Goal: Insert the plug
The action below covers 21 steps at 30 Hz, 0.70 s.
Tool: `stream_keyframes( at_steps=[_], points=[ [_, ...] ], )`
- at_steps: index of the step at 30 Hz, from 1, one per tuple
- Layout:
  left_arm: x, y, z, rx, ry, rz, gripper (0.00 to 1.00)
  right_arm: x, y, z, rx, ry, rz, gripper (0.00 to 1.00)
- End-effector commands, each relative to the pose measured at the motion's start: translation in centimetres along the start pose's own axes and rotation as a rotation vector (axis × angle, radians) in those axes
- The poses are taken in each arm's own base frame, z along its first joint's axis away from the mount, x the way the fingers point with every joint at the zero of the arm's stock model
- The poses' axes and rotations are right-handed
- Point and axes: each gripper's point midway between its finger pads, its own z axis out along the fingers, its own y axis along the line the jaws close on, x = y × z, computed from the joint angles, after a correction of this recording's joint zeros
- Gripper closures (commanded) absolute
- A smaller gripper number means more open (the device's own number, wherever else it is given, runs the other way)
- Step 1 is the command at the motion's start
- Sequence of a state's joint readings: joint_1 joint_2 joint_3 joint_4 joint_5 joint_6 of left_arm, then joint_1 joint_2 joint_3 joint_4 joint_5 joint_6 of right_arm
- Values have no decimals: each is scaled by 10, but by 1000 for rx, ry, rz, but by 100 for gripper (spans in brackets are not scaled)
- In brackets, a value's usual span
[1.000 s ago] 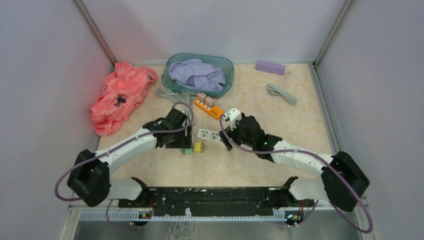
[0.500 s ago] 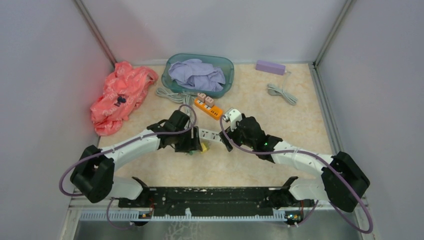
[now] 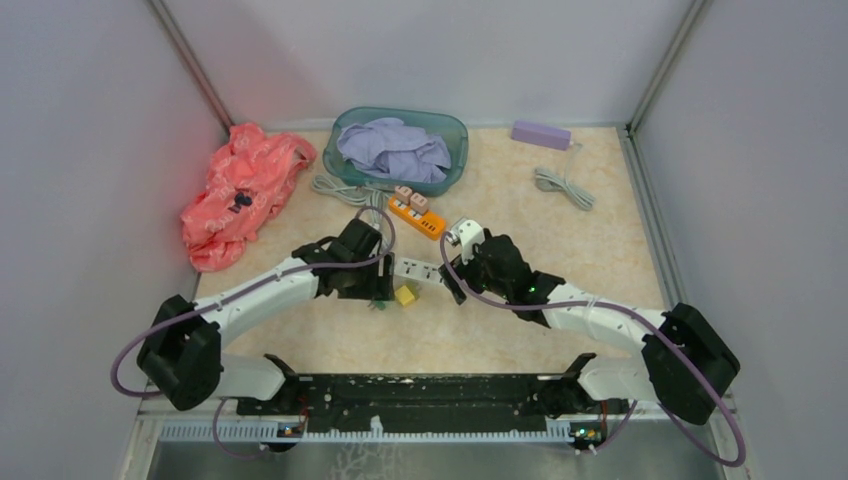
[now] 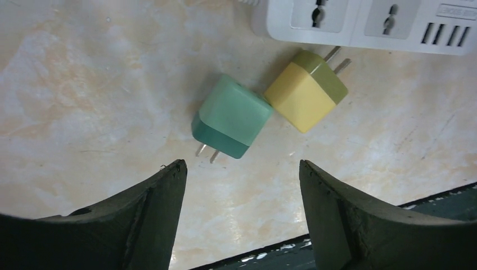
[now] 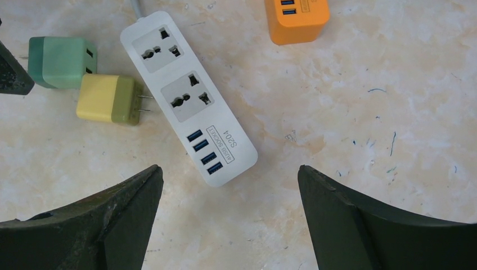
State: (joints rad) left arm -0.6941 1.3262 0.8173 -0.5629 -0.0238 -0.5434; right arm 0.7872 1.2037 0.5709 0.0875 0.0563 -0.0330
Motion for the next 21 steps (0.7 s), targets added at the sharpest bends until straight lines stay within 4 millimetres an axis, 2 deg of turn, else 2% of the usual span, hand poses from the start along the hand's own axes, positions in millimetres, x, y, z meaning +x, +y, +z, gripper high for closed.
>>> stream_keyframes(
  at_steps=[1,13,18,21],
  points=[
    [-4,16,5,-91,7,107,21,-23,-1,-5,5,-90,0,11],
    [2,6,35,-47,85,235,24,-23,-2,-6,9,-90,-3,11],
    [12,-2,42,-11,111,254,31,-23,-2,-7,8,-90,1,11],
    [16,-5,44,-4,118,259,39,-26,-1,-8,3,-96,9,11]
  ],
)
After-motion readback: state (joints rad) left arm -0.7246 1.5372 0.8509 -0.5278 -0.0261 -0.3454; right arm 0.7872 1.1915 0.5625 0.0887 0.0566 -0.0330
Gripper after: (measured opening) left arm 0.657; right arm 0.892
